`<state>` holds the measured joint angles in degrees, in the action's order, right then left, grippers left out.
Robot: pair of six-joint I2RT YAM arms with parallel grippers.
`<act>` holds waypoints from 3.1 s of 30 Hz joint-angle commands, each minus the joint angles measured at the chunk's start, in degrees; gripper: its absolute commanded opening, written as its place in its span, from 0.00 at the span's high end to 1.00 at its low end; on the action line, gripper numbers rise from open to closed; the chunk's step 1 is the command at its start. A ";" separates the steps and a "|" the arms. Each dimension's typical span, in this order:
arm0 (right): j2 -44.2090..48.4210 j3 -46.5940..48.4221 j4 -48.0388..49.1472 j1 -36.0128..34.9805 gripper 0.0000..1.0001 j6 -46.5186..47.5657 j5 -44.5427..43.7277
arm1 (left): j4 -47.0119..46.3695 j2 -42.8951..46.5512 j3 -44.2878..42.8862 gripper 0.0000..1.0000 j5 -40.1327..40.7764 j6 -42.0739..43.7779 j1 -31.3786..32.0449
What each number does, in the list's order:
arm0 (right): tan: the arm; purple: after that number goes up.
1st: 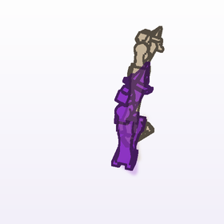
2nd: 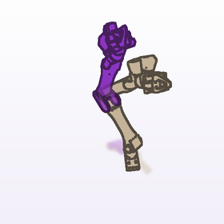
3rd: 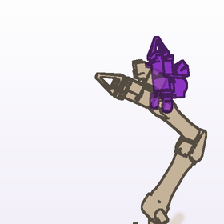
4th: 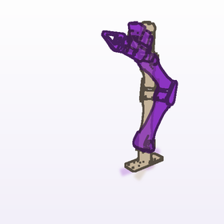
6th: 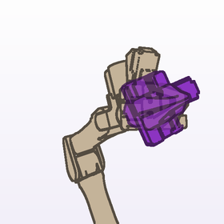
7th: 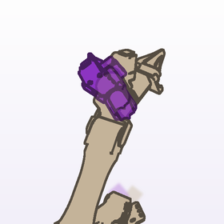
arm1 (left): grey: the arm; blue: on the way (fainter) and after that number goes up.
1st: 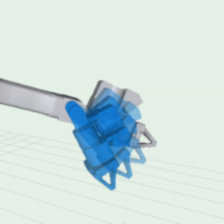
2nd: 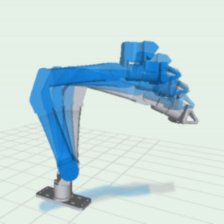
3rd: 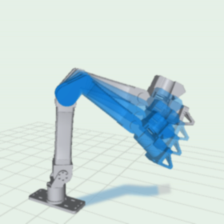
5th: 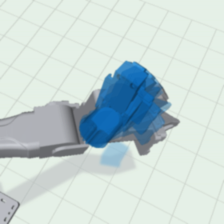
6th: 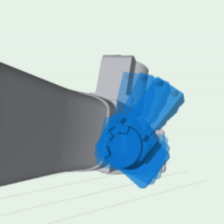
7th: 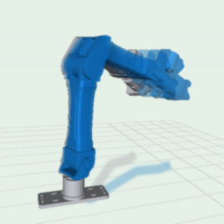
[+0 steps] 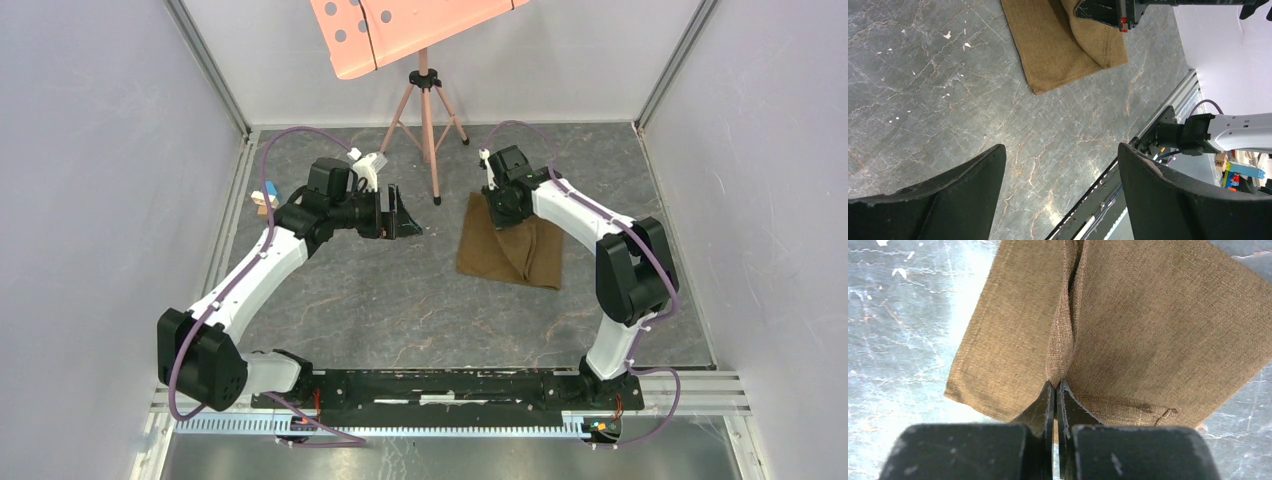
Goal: Fold the napkin into a case and place the utensils inside
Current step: Fold the rectangle-folded napkin at the center of the board.
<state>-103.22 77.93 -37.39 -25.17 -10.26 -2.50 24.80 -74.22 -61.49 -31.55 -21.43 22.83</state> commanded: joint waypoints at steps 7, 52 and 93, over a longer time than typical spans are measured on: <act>-3.48 5.60 0.22 -2.23 1.00 -2.89 2.36 | -0.84 2.13 0.66 0.11 1.01 3.90 -0.33; 12.64 -35.23 38.20 24.62 0.22 -9.11 46.43 | -2.32 2.74 3.40 0.11 2.03 3.63 -0.37; 14.74 -34.27 33.49 13.69 0.42 -3.65 43.27 | -3.73 -2.09 3.92 0.11 -0.38 1.21 -0.17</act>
<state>-92.92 41.52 3.97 -13.69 -20.32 45.89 23.81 -73.84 -58.19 -29.10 -20.29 22.59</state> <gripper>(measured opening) 0.601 0.885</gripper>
